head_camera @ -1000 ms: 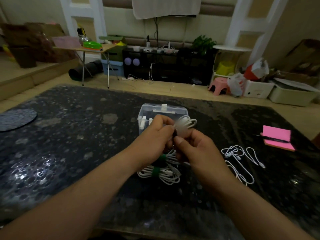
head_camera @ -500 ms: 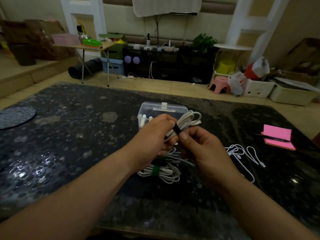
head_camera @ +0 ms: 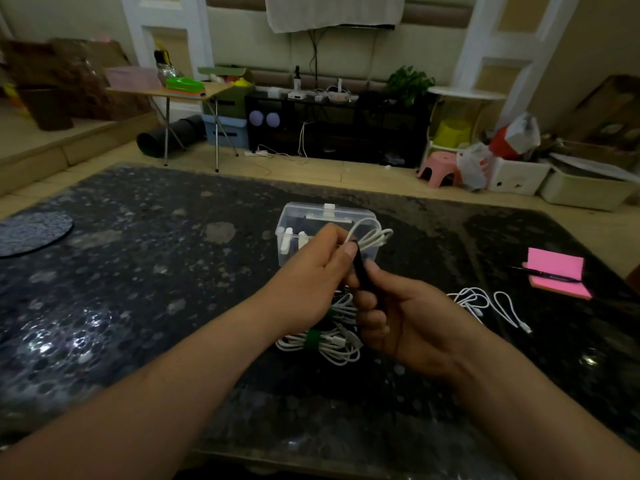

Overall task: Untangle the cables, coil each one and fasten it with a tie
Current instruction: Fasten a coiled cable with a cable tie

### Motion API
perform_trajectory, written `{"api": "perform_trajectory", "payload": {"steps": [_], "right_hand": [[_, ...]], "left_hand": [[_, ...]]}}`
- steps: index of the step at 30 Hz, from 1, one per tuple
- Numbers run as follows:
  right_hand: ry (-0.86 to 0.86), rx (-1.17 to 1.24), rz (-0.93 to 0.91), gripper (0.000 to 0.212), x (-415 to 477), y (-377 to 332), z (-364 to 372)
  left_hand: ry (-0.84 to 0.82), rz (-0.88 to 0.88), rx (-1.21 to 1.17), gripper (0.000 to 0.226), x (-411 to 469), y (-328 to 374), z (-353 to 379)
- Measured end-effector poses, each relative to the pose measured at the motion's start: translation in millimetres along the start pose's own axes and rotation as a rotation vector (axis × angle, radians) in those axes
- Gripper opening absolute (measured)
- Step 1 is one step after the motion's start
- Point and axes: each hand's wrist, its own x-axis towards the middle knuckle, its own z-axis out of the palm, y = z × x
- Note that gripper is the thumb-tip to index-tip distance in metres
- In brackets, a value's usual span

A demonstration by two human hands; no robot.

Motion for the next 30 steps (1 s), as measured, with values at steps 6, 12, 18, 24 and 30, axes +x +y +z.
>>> {"api": "perform_trajectory", "payload": {"steps": [6, 12, 18, 24, 30], "right_hand": [[0.127, -0.209, -0.224, 0.018, 8.2, 5.1, -5.1], [0.409, -0.612, -0.496, 0.020, 11.3, 12.7, -3.0], [0.465, -0.708, -0.488, 0.027, 11.6, 12.7, -2.1], [0.407, -0.640, -0.539, 0.023, 8.0, 13.8, -0.5], [0.467, -0.592, -0.658, 0.013, 9.0, 17.9, -2.2]], "left_hand": [[0.030, -0.171, -0.094, 0.022, 6.7, -6.2, 3.2], [-0.109, -0.222, -0.130, 0.026, 6.4, 0.6, 6.6], [-0.172, -0.239, -0.128, 0.025, 2.7, -2.0, 8.6], [0.012, -0.120, -0.150, 0.032, 2.9, -4.8, 12.5], [-0.012, -0.136, -0.478, 0.034, 4.5, -4.7, 14.1]]}}
